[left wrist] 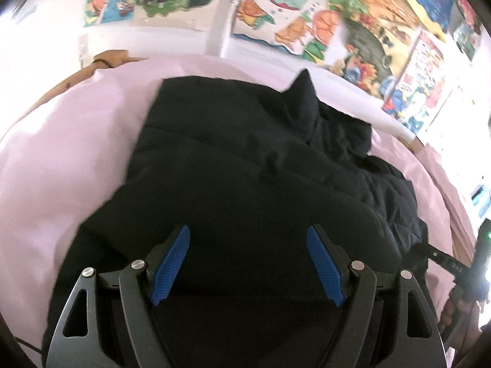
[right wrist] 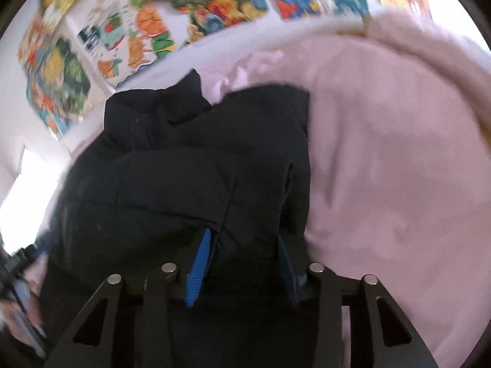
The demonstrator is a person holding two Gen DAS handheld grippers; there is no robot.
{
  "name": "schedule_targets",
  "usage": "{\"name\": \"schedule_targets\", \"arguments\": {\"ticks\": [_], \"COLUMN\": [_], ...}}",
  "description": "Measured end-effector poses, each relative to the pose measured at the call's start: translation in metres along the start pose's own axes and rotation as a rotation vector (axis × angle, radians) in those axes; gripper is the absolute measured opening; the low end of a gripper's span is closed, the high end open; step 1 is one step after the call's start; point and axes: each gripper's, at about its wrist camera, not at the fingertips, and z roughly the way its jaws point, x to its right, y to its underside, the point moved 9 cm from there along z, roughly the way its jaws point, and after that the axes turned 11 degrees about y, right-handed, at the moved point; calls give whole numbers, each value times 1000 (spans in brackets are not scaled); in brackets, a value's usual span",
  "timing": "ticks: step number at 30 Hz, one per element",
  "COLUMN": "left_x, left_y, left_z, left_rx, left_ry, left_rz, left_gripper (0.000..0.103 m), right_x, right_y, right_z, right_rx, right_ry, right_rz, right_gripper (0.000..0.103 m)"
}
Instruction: Fold large clothes
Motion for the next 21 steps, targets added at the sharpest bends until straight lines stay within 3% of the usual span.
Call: {"name": "schedule_targets", "arguments": {"ticks": [2, 4, 7, 13, 21], "left_x": [-5, -5, -4, -12, -24], "left_y": [-2, -3, -3, -9, 6], "left_z": [-5, -4, -2, 0, 24], "left_rx": [10, 9, 11, 28, -51], "left_ry": [-6, -7, -12, -50, -155], "left_rz": [-3, -3, 4, 3, 102], "left_gripper": [73, 73, 73, 73, 75], "right_x": [-1, -2, -4, -4, 7], "right_y": [-5, -12, -19, -28, 7], "right_z": [-6, -11, -17, -27, 14], "right_rx": [36, 47, 63, 104, -10], "right_ry": [36, 20, -11, 20, 120], "right_rz": [-38, -43, -33, -43, -112], "right_gripper": [12, 8, 6, 5, 5]}}
